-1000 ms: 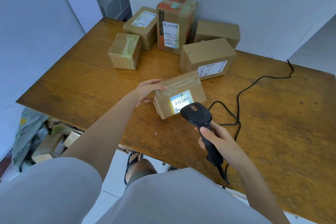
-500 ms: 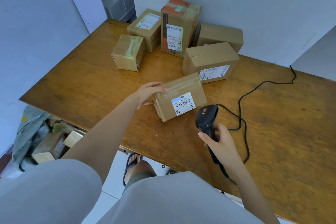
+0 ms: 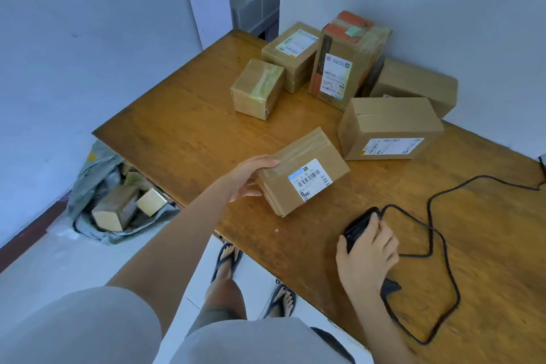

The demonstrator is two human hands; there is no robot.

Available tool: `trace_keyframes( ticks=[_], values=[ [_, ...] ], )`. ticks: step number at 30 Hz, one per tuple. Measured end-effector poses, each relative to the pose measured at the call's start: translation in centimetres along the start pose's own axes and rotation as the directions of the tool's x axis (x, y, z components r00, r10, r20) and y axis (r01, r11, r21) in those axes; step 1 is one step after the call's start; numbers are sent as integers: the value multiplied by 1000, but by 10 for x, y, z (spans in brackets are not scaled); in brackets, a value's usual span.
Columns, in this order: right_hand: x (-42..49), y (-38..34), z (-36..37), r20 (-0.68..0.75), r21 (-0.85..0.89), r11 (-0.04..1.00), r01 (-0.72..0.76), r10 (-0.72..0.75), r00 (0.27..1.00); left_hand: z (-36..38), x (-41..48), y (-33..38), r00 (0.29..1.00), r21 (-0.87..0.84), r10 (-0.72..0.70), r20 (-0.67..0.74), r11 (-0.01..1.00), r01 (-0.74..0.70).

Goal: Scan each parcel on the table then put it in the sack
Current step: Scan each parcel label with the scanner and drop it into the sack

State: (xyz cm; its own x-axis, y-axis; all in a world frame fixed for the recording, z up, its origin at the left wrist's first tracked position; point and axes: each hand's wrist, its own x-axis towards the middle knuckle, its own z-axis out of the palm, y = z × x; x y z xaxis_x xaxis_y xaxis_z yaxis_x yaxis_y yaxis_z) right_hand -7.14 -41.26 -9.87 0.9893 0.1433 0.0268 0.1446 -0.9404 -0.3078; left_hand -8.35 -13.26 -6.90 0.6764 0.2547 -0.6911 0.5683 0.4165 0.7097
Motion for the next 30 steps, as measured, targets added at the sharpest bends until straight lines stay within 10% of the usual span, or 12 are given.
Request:
trace_keyframes(
  ticks=[8, 30],
  values=[
    [-17, -117, 2, 249, 670, 736, 100, -349, 903, -54, -32, -7, 998, -280, -56, 39, 958, 65],
    [-184, -496, 110, 422, 807, 551, 212, -789, 446, -456, -201, -61, 887, -238, -83, -453, 971, -31]
  ],
)
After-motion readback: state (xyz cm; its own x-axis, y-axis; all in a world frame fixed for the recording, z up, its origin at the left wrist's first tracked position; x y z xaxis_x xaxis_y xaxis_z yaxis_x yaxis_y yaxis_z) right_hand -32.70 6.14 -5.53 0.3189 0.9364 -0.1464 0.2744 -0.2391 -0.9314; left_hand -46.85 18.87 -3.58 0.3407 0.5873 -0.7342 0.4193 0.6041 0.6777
